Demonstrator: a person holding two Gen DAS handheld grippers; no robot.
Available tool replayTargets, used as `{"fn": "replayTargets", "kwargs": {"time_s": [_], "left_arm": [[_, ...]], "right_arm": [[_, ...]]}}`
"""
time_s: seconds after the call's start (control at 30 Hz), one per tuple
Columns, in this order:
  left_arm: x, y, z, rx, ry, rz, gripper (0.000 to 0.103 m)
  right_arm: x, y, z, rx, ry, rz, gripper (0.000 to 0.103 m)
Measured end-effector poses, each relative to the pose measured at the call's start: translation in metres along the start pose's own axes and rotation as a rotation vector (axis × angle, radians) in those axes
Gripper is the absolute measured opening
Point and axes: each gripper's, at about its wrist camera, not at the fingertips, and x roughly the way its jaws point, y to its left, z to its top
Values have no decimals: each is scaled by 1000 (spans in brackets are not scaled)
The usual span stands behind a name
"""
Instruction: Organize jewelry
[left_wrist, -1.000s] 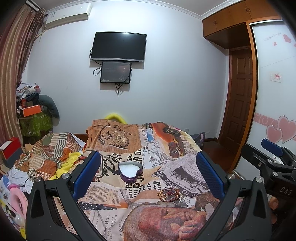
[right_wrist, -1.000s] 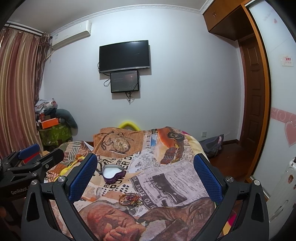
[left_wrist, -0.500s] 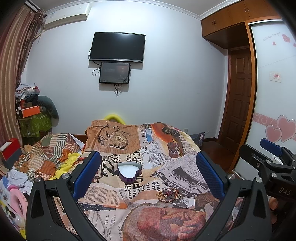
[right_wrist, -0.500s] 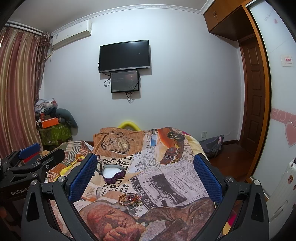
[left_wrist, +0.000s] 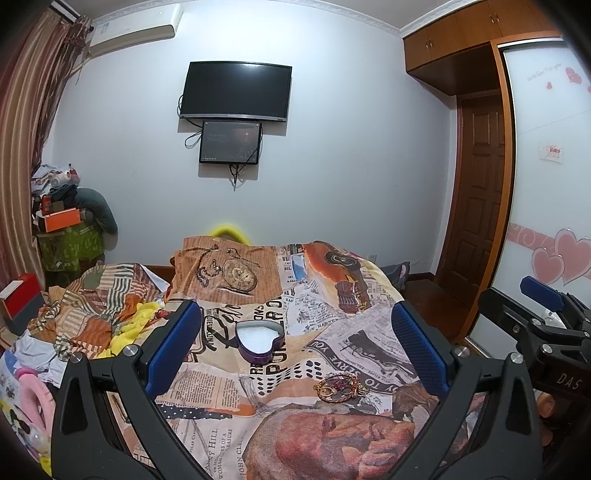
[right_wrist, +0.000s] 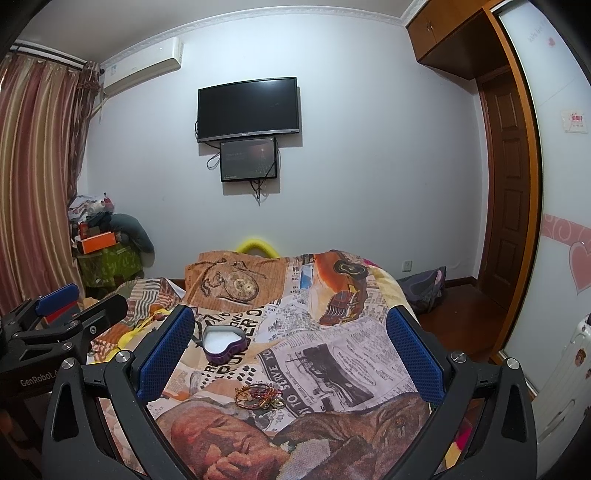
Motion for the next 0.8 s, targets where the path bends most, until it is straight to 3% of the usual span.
{"fn": "replayTargets", "kwargs": {"time_s": [0.37, 0.6, 0.8], "left_arm": [[37, 9, -13, 4, 87, 15, 103], [80, 19, -46, 8, 255, 30, 103], [115, 30, -78, -5, 403, 27, 103]], "right_arm": [[32, -10, -17, 9, 77, -21, 103], [71, -29, -48, 6, 218, -70, 103], [94, -34, -62, -10, 333, -55, 103]]}}
